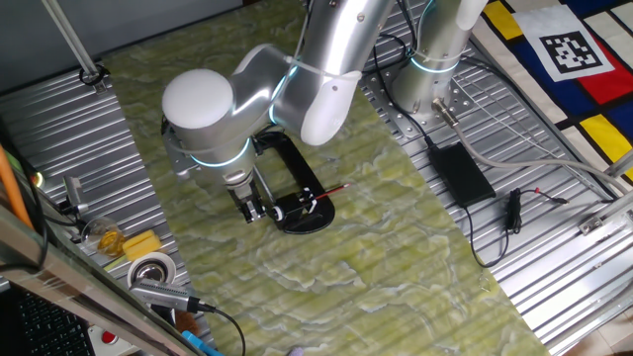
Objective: Sharpen the pencil with a pencil sharpener
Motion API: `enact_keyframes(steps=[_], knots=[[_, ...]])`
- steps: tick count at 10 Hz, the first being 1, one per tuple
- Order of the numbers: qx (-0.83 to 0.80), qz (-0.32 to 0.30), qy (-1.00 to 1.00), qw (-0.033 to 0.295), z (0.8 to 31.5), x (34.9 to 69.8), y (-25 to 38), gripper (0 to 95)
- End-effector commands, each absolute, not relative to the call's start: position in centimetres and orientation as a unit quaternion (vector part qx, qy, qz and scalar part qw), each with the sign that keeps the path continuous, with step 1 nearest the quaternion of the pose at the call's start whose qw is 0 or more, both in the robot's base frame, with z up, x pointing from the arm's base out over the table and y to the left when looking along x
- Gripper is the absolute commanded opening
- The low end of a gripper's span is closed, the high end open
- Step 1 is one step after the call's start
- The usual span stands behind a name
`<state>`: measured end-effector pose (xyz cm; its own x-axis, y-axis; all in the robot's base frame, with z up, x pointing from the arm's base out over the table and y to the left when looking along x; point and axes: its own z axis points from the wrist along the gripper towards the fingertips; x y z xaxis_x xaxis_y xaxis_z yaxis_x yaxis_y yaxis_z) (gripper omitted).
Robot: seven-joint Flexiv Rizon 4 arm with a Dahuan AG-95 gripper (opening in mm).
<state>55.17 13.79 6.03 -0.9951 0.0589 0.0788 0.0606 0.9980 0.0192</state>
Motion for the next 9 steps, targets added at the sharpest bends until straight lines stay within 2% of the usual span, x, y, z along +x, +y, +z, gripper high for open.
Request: enact_keyframes(steps=[1,7,8,9], knots=[[-0.03,-0.012,-0.999,0.036,5.68,55.39,13.91,0.0],[-0.024,-0.009,-0.999,0.032,5.47,55.75,14.06,0.0],[-0.021,-0.008,-0.999,0.032,5.27,55.73,14.07,19.0],[-0.017,-0.01,-1.0,0.024,4.82,55.72,14.09,19.0]])
